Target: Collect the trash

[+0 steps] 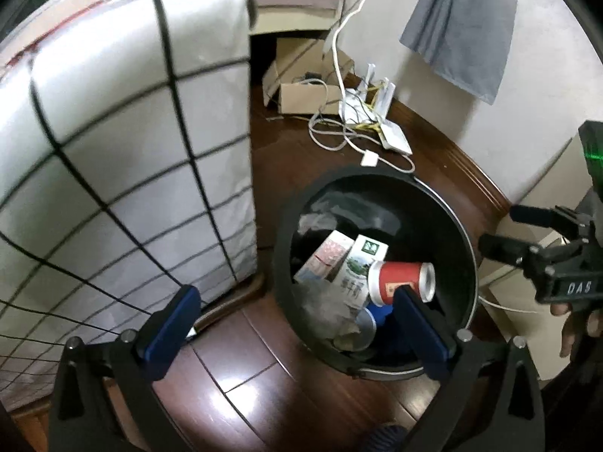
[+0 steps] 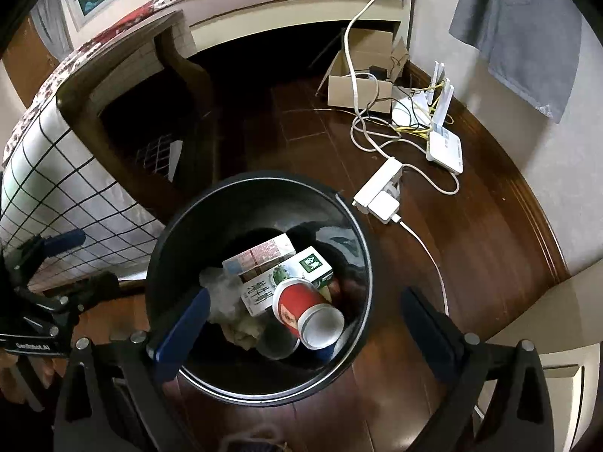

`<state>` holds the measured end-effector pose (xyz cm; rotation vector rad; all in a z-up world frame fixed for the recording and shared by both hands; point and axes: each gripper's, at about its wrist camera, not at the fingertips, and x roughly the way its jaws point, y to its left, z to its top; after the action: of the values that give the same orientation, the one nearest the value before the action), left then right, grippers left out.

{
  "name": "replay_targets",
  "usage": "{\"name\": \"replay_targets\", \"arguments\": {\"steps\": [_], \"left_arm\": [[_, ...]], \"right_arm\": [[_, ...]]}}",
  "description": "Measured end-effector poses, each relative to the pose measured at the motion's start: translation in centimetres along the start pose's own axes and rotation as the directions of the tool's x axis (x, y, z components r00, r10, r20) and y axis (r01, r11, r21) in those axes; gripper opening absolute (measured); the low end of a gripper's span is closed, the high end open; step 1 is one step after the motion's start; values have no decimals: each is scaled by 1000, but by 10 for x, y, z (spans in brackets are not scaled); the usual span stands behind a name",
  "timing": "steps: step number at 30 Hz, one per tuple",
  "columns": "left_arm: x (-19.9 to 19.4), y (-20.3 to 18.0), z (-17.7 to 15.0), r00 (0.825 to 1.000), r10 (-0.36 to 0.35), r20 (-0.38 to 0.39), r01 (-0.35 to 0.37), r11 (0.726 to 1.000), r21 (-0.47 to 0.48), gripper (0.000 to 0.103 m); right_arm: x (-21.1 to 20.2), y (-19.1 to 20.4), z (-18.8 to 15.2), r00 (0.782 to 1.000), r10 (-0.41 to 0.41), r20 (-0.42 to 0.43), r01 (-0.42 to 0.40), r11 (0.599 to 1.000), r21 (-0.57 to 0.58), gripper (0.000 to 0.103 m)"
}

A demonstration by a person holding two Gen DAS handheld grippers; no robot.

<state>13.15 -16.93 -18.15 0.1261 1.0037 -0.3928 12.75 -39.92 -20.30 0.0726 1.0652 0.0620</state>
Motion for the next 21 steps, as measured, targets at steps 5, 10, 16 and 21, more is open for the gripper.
{"name": "replay_targets", "arguments": {"steps": [5, 10, 16, 21], "left_arm": [[-12, 3, -1, 998, 40, 44, -40, 999, -11, 102], [-27, 9, -4, 997, 47, 68, -45, 998, -32, 102], [-54, 13, -2, 991, 63, 115, -59, 998, -35, 102], [-75, 15, -6, 985, 80, 153, -78, 997, -20, 102]], "right_arm": [[-10, 10, -1, 999, -38, 16, 38, 999, -5, 102], [-26, 25, 0, 998, -45, 48, 46, 999, -18, 102], [-45, 47, -1, 996, -51, 80, 55, 997, -46, 102], [-65, 62, -5, 993, -29, 114, 35, 998, -50, 102]]}}
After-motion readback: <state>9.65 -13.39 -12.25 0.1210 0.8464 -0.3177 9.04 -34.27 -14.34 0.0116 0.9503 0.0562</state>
